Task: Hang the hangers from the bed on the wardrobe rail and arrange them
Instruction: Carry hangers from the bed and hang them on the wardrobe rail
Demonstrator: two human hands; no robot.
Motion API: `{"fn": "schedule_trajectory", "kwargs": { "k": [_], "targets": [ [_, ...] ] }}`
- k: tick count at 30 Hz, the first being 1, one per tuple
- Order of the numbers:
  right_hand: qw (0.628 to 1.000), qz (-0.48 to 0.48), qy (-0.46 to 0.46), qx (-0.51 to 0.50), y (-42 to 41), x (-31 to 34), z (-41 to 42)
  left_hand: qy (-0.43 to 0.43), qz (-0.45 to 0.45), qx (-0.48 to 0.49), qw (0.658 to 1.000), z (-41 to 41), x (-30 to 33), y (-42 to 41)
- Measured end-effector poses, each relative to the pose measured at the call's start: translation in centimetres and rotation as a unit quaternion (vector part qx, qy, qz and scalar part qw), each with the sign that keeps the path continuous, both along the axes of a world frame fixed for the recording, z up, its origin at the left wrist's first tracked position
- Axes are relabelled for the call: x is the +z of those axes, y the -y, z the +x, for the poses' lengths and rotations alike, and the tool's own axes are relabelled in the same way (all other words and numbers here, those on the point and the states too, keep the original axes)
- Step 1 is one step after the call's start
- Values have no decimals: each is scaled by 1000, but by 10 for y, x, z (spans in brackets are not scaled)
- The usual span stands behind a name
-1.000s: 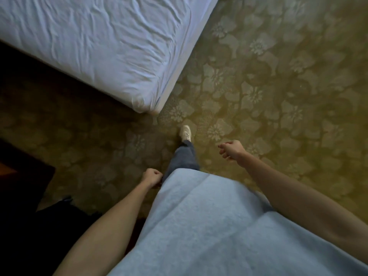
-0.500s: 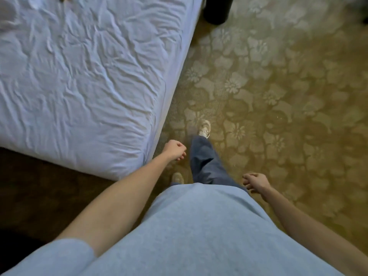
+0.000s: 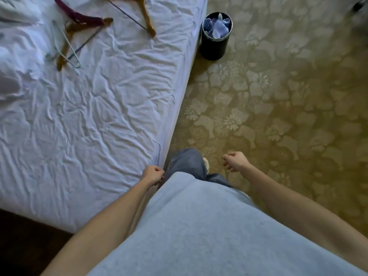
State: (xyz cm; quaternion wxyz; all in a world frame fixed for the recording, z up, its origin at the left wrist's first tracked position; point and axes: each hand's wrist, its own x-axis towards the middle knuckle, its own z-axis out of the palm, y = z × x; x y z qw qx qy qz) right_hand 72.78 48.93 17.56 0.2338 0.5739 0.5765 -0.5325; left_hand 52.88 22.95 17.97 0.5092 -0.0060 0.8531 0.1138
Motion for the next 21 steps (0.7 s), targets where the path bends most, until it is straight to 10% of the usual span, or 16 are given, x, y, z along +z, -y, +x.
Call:
{"fn": "schedule_trajectory", "kwargs": {
  "k": [9,21],
  "targets": [
    [993,13,-26,116,-160,-11,-208,41,-39,32,998,-117,-24,-95],
    [981,60,108,153,-410,4,-336,14,130,115,985,-372,-7,-394]
  ]
}}
